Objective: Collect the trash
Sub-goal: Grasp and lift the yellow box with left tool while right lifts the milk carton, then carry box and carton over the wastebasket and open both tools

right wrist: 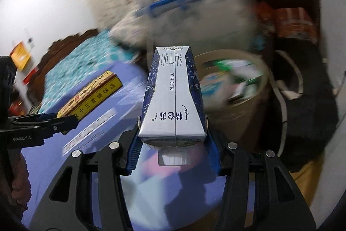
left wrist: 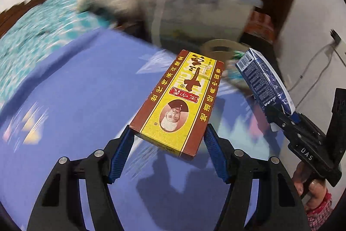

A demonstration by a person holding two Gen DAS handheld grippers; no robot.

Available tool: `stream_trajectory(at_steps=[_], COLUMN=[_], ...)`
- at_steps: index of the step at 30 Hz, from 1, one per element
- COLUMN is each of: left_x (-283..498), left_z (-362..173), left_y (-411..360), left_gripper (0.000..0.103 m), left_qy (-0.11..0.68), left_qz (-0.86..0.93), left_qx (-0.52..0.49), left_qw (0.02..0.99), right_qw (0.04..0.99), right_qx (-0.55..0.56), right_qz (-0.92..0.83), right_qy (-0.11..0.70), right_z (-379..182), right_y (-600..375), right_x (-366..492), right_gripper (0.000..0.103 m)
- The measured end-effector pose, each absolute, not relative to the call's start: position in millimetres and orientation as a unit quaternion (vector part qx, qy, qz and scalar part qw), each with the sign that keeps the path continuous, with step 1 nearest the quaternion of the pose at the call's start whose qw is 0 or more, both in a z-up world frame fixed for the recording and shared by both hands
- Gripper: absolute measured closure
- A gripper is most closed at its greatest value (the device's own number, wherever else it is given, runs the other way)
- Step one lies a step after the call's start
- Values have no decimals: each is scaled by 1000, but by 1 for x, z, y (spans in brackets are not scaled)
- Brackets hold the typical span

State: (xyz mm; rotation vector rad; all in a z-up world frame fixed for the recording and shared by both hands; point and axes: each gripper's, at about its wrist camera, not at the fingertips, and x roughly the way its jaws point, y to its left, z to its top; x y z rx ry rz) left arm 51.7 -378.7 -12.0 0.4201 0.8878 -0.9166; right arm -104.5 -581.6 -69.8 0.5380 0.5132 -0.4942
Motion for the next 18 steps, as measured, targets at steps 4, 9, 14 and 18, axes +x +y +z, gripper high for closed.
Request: stream_trajectory(at_steps=[4,9,14,18], left_x=[49,55,64,77], left_z=[-16,-31,-49,-63], left_y=[-461,-533,-581,-606], left_gripper=[40,40,39,21], left_qy=[418,430,435,444], left_qz=[-457,-468,-460,-439], left_qx=[201,214,228,239], left_qw=[759,742,740,744], right_qw=[890,885,873,863], right_qx=[268,256,262,270], right_qz=[-272,-283,-283,-260], right_qy=[249,268,298,339], right_z=[-70,-71,-83,-107], right_y=[-630,-679,-718,-722], right_x=[-106,-83,-59,-39], right_gripper=[49,49,49,42])
